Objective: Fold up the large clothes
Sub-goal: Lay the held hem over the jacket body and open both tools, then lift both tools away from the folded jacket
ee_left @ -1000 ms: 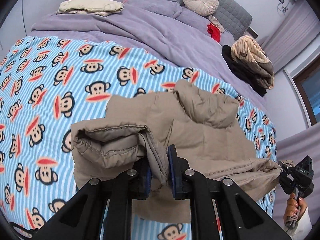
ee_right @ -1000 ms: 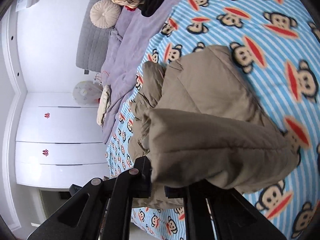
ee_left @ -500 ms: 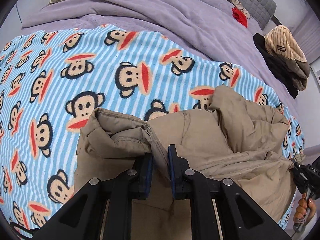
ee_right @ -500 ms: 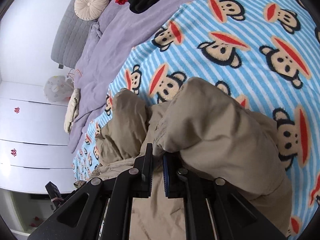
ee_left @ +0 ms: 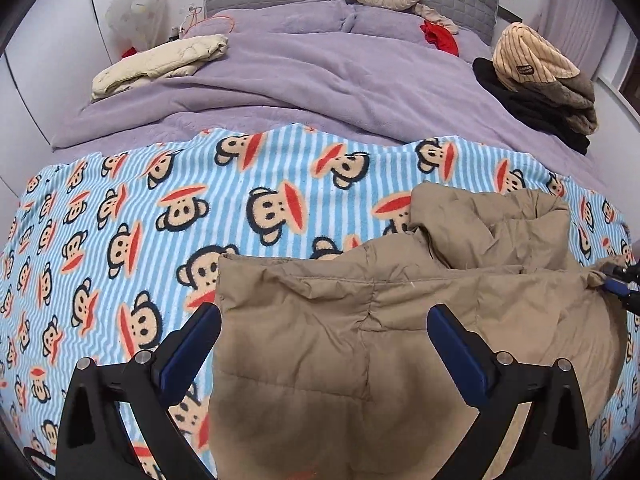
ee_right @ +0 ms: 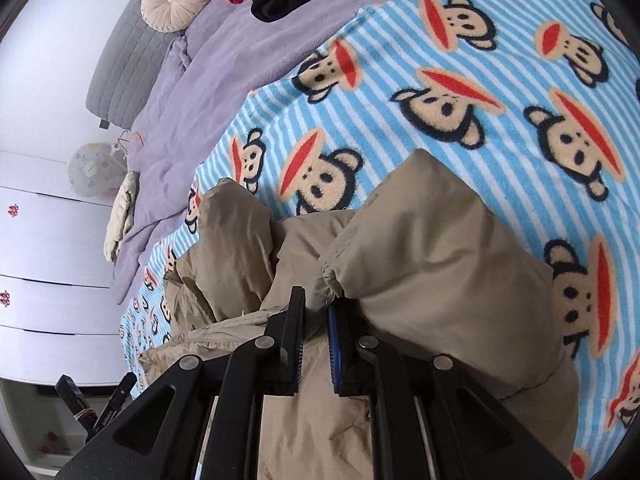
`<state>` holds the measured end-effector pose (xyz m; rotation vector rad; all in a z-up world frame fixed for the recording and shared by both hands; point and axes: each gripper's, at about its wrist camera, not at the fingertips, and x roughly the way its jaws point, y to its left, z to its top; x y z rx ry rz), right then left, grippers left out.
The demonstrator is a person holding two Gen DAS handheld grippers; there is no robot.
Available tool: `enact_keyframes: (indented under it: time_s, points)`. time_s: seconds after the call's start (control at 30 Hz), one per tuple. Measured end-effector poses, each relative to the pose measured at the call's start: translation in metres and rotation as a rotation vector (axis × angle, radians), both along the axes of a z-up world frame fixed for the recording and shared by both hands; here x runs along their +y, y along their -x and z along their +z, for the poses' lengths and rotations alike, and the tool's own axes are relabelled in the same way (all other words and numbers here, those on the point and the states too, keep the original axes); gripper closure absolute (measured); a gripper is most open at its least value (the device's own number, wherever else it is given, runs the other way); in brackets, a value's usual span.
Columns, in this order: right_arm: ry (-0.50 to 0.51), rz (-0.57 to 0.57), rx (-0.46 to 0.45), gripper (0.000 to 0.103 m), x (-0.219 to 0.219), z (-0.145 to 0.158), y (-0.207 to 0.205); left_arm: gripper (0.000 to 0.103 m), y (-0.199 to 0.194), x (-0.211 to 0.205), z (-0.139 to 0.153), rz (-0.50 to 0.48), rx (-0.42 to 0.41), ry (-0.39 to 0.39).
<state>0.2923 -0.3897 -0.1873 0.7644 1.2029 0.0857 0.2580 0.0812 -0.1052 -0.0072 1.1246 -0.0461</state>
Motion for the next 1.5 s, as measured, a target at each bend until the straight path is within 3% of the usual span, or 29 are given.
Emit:
enact_keyframes:
  time_s: [0.03, 0.07, 0.1, 0.17, 0.2, 0.23, 0.27, 0.37, 0.43, 0.5, 0.6, 0.67, 0.77, 0.93, 1.1, 1.13, 1.33, 1.37, 1.4, 1.43, 1.5]
  points:
    - [0.017, 0.011, -0.012, 0.041, 0.002, 0.007, 0.003, 0.000, 0.003, -0.002, 0.000, -0.010, 0.004, -0.001]
    - [0.035, 0.023, -0.033, 0.028, 0.005, 0.016, 0.008, 0.000, 0.007, -0.004, 0.000, -0.025, 0.011, 0.002]
    - [0.058, 0.043, -0.063, 0.024, 0.010, 0.026, 0.014, 0.000, 0.009, -0.007, -0.003, -0.043, 0.020, 0.005]
    - [0.118, 0.099, -0.091, 0.029, 0.022, 0.039, 0.026, 0.007, 0.012, -0.013, -0.013, -0.074, 0.042, -0.001]
    - [0.146, 0.123, -0.099, 0.046, 0.025, 0.042, 0.033, 0.015, 0.012, -0.014, -0.021, -0.078, 0.057, -0.021]
    - [0.185, 0.139, -0.094, 0.072, 0.027, 0.042, 0.038, 0.020, 0.011, -0.014, -0.030, -0.071, 0.073, -0.034]
    - [0.233, 0.146, -0.080, 0.080, 0.026, 0.039, 0.041, 0.020, 0.008, -0.011, -0.039, -0.056, 0.086, -0.038]
    - [0.344, 0.096, -0.037, 0.082, 0.006, 0.019, 0.042, 0.020, -0.009, 0.000, -0.068, 0.033, 0.086, -0.055]
    - [0.321, 0.049, -0.028, 0.093, -0.011, -0.001, 0.036, 0.020, -0.023, 0.010, -0.087, 0.115, 0.097, -0.034]
    - [0.288, 0.003, -0.025, 0.094, -0.021, -0.019, 0.026, 0.020, -0.034, 0.011, -0.098, 0.153, 0.099, -0.018]
    - [0.260, -0.051, -0.018, 0.094, -0.026, -0.037, 0.009, 0.020, -0.047, 0.001, -0.105, 0.132, 0.082, -0.056]
    - [0.271, -0.055, -0.006, 0.095, -0.027, -0.047, -0.002, 0.019, -0.052, -0.003, -0.110, 0.121, 0.080, -0.065]
    - [0.286, -0.054, 0.002, 0.095, -0.029, -0.058, -0.011, 0.009, -0.061, -0.001, -0.118, 0.123, 0.089, -0.072]
    - [0.315, -0.043, 0.010, 0.096, -0.029, -0.062, -0.019, 0.006, -0.070, 0.012, -0.121, 0.141, 0.112, -0.021]
    - [0.318, -0.055, 0.032, 0.096, -0.029, -0.052, -0.021, 0.006, -0.066, 0.024, -0.098, 0.200, 0.098, -0.063]
    - [0.316, -0.056, 0.034, 0.091, -0.027, -0.047, -0.021, 0.006, -0.061, 0.026, -0.090, 0.198, 0.086, -0.067]
    - [0.311, -0.013, -0.029, 0.090, -0.018, -0.003, 0.011, 0.006, -0.014, 0.028, -0.051, 0.098, 0.028, -0.121]
    - [0.303, -0.008, -0.034, 0.088, -0.017, 0.002, 0.020, 0.006, -0.006, 0.030, -0.048, 0.089, 0.031, -0.122]
    - [0.293, -0.005, -0.035, 0.072, -0.016, 0.005, 0.028, 0.006, 0.003, 0.031, -0.046, 0.088, 0.037, -0.122]
    - [0.279, -0.005, -0.036, 0.046, -0.015, 0.008, 0.036, 0.006, 0.010, 0.032, -0.045, 0.088, 0.047, -0.117]
    - [0.248, -0.006, -0.045, 0.036, -0.012, 0.014, 0.054, 0.006, 0.029, 0.031, -0.045, 0.089, 0.074, -0.103]
